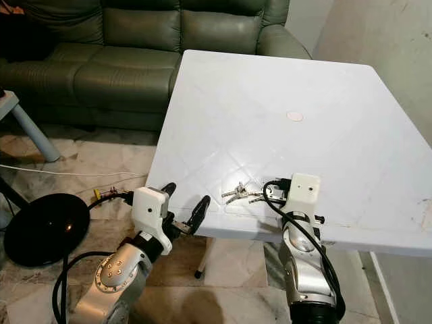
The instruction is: Hang keys on a hook
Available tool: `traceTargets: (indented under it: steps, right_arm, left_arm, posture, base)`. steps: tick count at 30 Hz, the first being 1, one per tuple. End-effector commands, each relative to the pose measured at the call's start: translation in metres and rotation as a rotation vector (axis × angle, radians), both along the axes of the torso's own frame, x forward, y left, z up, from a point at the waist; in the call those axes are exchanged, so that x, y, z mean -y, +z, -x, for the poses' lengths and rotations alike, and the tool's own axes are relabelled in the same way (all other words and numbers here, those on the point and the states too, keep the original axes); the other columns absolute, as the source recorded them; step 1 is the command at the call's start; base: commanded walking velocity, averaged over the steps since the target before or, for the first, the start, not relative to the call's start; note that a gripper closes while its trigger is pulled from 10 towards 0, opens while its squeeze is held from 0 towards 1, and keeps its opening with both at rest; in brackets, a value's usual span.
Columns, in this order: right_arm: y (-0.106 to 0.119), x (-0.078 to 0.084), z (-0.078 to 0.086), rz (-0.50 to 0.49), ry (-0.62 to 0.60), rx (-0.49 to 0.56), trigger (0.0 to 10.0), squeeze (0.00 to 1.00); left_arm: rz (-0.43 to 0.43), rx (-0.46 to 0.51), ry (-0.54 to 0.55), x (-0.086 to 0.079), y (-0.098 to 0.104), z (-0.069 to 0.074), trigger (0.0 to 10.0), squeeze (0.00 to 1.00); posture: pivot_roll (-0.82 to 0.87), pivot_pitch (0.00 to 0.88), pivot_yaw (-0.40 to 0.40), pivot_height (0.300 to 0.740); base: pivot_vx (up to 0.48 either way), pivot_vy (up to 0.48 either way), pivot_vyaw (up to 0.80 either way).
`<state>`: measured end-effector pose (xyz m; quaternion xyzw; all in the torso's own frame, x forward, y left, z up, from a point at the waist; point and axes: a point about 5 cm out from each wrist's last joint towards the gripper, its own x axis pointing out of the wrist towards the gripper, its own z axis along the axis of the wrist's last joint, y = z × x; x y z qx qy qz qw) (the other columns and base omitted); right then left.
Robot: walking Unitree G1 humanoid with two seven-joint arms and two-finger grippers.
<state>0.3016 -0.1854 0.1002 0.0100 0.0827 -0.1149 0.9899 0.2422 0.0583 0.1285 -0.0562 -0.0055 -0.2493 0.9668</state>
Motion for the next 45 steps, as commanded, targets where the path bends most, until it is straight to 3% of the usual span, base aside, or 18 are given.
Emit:
traceTargets:
  steps: [1, 15, 22, 24, 26, 27, 29, 30, 32, 33, 45]
  right_arm:
    - [0.005, 0.001, -0.002, -0.002, 0.0, 0.026, 0.0, 0.0]
    - [0.039, -0.003, -0.012, -0.054, 0.024, 0.19, 0.0, 0.0]
    - [0.068, -0.003, -0.02, -0.081, 0.046, 0.304, 0.0, 0.0]
    - [0.071, -0.003, -0.023, -0.116, 0.045, 0.316, 0.0, 0.0]
    - [0.072, -0.001, -0.026, -0.269, 0.028, 0.293, 0.0, 0.0]
    - [0.072, 0.0, -0.027, -0.299, 0.022, 0.284, 0.0, 0.0]
    - [0.073, 0.001, -0.029, -0.275, 0.02, 0.277, 0.0, 0.0]
    - [0.072, 0.001, -0.029, -0.26, 0.019, 0.275, 7.1, 0.0]
    - [0.069, -0.001, -0.029, -0.224, 0.037, 0.261, 7.0, 0.0]
    - [0.068, -0.003, -0.029, -0.226, 0.043, 0.256, 10.0, 0.0]
    - [0.062, -0.004, -0.027, -0.239, 0.058, 0.226, 10.0, 0.0]
  left_arm:
    - [0.009, -0.004, 0.007, 0.003, 0.0, -0.001, 10.0, 0.0]
    - [0.014, 0.031, 0.127, -0.001, 0.014, -0.031, 10.0, 0.0]
    - [0.036, 0.067, 0.205, -0.008, 0.028, -0.057, 10.0, 0.0]
    - [0.035, 0.08, 0.21, -0.009, 0.031, -0.061, 10.0, 0.0]
    - [0.033, 0.091, 0.214, -0.009, 0.033, -0.065, 10.0, 0.0]
    - [0.029, 0.096, 0.215, -0.009, 0.034, -0.066, 10.0, 0.0]
    - [0.031, 0.104, 0.216, -0.009, 0.035, -0.07, 10.0, 0.0]
    - [0.034, 0.104, 0.215, -0.008, 0.034, -0.07, 10.0, 0.0]
    - [0.033, 0.109, 0.209, -0.007, 0.034, -0.071, 10.0, 0.0]
    - [0.033, 0.109, 0.208, -0.007, 0.034, -0.07, 10.0, 0.0]
    - [0.048, 0.11, 0.212, -0.006, 0.03, -0.069, 10.0, 0.0]
  posture:
    - [0.15, 0.13, -0.07, 0.74]
    - [0.15, 0.103, -0.069, 0.74]
    - [0.14, 0.069, -0.065, 0.74]
    - [0.14, 0.064, -0.064, 0.74]
    - [0.14, 0.051, -0.064, 0.74]
    - [0.14, 0.051, -0.064, 0.74]
    - [0.14, 0.051, -0.064, 0.74]
    - [0.14, 0.037, -0.065, 0.74]
    - [0.14, 0.031, -0.067, 0.74]
    - [0.14, 0.031, -0.069, 0.74]
    - [0.14, 0.022, -0.08, 0.74]
  base:
    - [0.0, 0.0, 0.0]
    - [0.0, 0.0, 0.0]
    - [0.0, 0.0, 0.0]
    - [0.0, 0.0, 0.0]
    - [0.0, 0.0, 0.0]
    - [0.0, 0.0, 0.0]
    - [0.0, 0.0, 0.0]
    - [0.0, 0.0, 0.0]
    - [0.0, 0.0, 0.0]
    - [0.0, 0.0, 0.0]
    - [0.0, 0.0, 0.0]
